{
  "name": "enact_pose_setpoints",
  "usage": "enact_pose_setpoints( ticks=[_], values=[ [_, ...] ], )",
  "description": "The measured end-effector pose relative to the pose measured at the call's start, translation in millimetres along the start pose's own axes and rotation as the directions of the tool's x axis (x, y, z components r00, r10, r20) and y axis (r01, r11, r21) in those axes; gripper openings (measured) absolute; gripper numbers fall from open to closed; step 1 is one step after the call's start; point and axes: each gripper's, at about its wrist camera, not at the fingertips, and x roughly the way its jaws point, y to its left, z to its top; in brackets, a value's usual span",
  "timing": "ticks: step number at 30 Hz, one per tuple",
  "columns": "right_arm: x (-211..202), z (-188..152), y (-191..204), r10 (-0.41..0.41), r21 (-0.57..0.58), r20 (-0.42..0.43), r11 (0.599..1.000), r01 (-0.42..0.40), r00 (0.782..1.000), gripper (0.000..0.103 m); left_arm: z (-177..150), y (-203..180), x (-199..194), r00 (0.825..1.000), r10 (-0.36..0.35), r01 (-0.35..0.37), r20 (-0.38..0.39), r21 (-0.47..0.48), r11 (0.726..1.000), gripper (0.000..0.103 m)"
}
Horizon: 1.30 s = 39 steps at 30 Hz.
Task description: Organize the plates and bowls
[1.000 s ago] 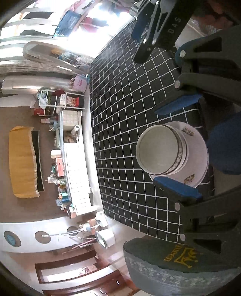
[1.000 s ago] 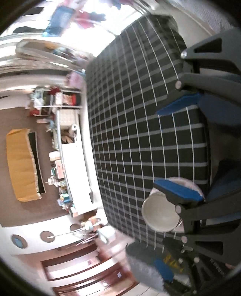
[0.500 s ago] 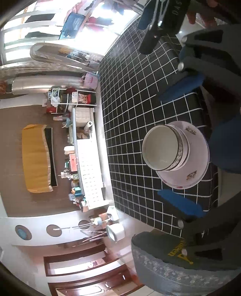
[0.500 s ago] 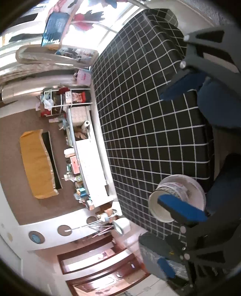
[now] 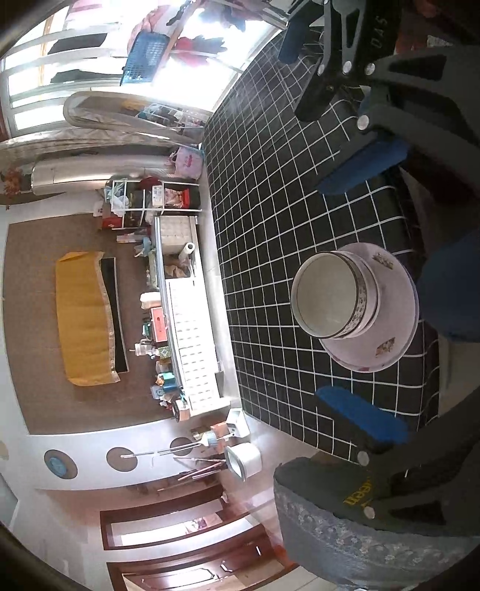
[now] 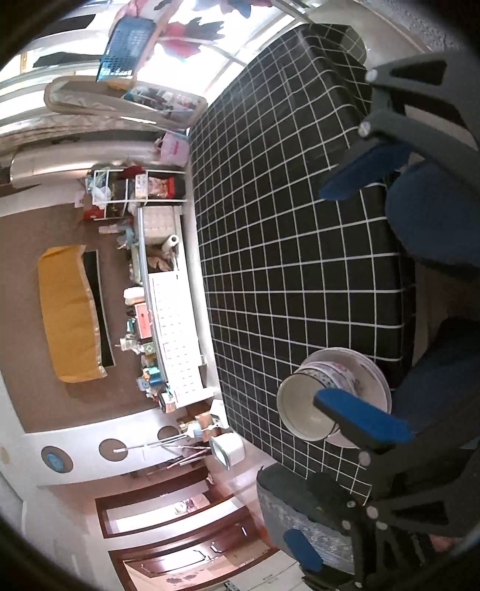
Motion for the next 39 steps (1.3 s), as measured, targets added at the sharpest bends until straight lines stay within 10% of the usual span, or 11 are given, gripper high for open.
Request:
enact_pose_setpoints(
  ticks=[39],
  values=[
    [0.9, -3.1, -1.9, 0.005, 0.018, -0.005, 1.0, -0.005, 1.0, 0.103, -2.9, 2.7, -3.4, 1.0, 0.0, 0.0, -0.004, 0.019, 1.0, 0.103]
  ],
)
